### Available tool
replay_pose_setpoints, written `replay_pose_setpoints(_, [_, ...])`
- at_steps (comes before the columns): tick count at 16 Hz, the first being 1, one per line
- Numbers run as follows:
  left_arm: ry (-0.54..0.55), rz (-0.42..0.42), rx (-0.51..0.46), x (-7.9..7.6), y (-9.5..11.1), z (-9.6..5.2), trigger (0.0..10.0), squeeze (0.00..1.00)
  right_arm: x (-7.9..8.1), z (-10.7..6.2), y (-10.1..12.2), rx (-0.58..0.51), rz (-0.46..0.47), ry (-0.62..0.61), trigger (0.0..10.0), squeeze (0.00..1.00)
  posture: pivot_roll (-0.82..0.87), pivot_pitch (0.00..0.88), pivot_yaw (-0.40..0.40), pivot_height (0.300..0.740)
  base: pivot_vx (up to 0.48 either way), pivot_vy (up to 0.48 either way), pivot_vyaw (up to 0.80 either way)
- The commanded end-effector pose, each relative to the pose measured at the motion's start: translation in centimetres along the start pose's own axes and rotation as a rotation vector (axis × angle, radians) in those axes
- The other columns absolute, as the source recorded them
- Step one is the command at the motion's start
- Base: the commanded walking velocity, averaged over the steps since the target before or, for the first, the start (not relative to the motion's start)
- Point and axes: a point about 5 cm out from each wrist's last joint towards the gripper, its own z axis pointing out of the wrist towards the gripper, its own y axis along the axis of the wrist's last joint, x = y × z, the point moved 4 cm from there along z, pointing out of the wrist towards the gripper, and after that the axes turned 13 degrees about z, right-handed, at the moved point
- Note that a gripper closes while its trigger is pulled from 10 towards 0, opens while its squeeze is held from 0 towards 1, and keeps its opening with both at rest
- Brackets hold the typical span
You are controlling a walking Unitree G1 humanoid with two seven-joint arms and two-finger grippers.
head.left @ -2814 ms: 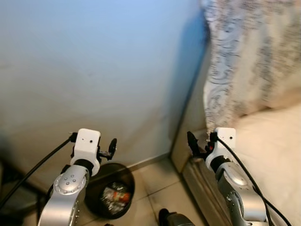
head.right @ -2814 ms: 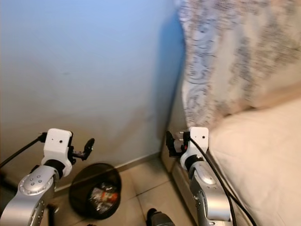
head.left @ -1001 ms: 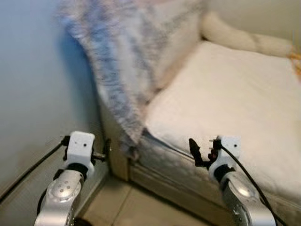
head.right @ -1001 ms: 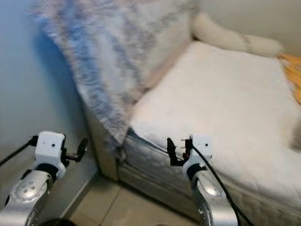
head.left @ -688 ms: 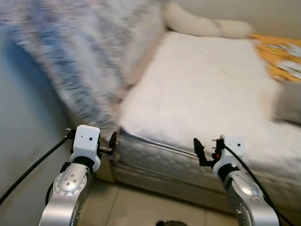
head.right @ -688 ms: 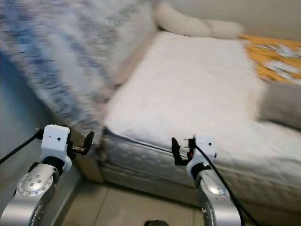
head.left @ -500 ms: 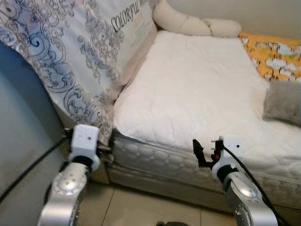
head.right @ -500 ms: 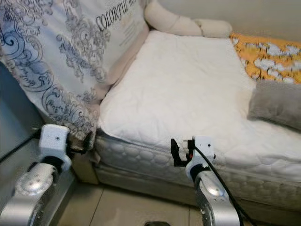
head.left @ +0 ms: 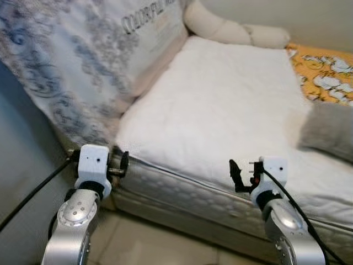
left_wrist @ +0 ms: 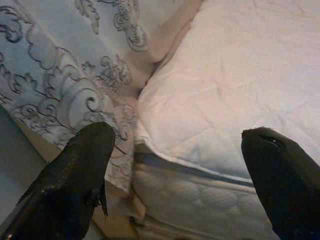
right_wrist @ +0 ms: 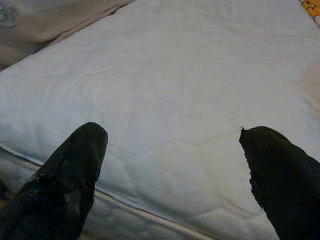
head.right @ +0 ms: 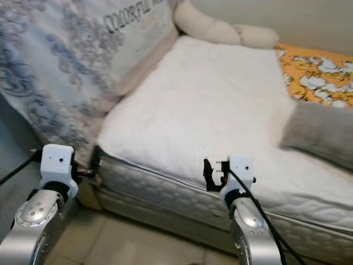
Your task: Clean up the room
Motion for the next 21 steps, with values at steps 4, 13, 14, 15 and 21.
replay_pose_setpoints(4, [-0.034,0.016,0.001,-1.1,0.0,0.2,10.0,0.0,-0.6,0.0,0.3,-0.002,0.003,-0.011,10.0,0.0,-0.1,0.024,-0.012,0.74,0.0,-0.435,0.0])
replay_pose_setpoints(13, [-0.041,0.006,-0.011,-1.0,0.1,0.5,10.0,0.0,-0.3,0.4,0.0,-0.007,0.02,-0.015,10.0,0.0,-0.1,0.011,0.006,0.74,0.0,-0.385,0.0])
replay_pose_setpoints(14, [-0.01,-0.015,-0.019,-0.6,0.2,0.4,10.0,0.0,-0.3,0.5,0.1,-0.008,0.024,-0.017,10.0,0.0,-0.1,0.005,0.006,0.74,0.0,0.0,0.0])
replay_pose_setpoints(15, [-0.005,-0.014,-0.005,-0.6,0.1,0.4,10.0,0.0,-0.2,0.5,0.1,-0.009,0.025,-0.017,10.0,0.0,-0.1,0.007,0.008,0.74,0.0,0.0,0.0])
replay_pose_setpoints(21, [-0.043,-0.05,-0.039,-1.1,1.0,1.1,10.0,0.0,0.7,0.9,0.4,-0.007,0.022,0.01,10.0,0.0,-0.11,0.012,-0.007,0.74,0.051,0.0,0.0])
